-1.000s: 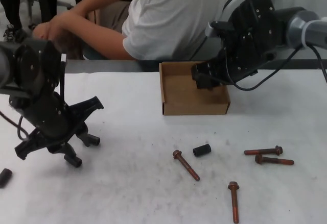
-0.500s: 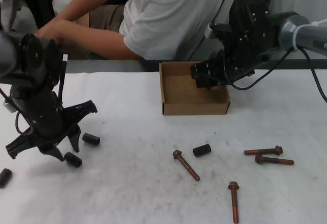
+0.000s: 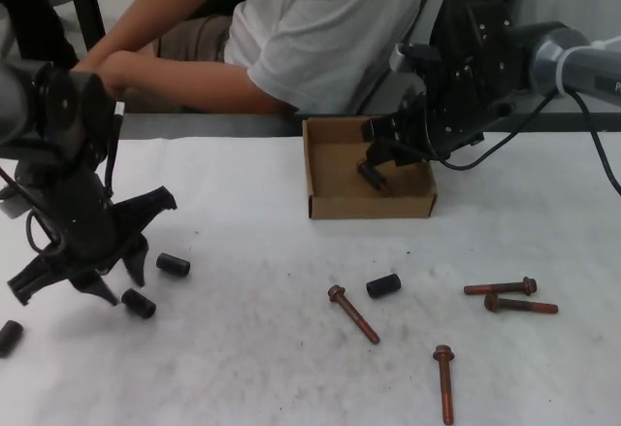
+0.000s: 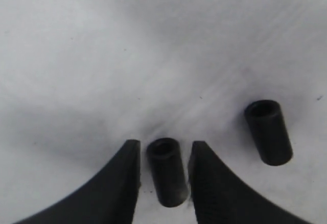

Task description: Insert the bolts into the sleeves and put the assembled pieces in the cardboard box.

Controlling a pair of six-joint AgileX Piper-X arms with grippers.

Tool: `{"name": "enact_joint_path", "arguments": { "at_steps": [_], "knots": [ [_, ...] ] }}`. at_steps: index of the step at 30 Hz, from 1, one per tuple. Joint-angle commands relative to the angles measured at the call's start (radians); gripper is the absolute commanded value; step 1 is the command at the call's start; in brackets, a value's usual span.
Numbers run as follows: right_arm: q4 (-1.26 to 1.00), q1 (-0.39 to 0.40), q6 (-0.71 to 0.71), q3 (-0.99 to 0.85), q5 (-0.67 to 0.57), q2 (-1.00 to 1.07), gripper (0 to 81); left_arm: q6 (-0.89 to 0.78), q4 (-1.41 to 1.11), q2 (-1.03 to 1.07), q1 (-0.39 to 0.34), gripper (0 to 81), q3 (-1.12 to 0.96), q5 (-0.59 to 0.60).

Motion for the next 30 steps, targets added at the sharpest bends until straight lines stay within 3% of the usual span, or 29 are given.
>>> {"name": "enact_joint_path", "arguments": {
  "at_steps": [1, 21, 22, 24, 26, 30],
  "knots": [
    [-0.004, -0.004, 0.001, -0.013, -0.014, -0.006, 42.7, -0.02, -0.01, 0.019, 0.002, 32.1, -0.008, 0.058],
    [0.052, -0.017, 0.022, -0.013, -0.014, -0.006, 41.9, -0.019, 0.052, 0.044, 0.002, 32.1, -0.005, 0.035],
    [0.085, -0.017, 0.022, -0.013, -0.014, -0.006, 39.1, -0.019, 0.056, 0.044, 0.002, 31.9, -0.003, 0.033],
    [0.15, -0.017, 0.0, -0.013, -0.014, -0.009, 25.6, -0.019, 0.065, 0.044, 0.002, 28.1, 0.001, 0.033],
    [0.203, -0.017, -0.048, -0.013, -0.02, -0.016, 1.6, -0.019, 0.068, 0.044, 0.002, 18.3, 0.009, 0.033],
    [0.22, -0.017, -0.076, -0.013, -0.022, -0.055, 0.0, 0.012, 0.067, 0.044, 0.002, 0.3, 0.011, 0.024]
  ]
}}
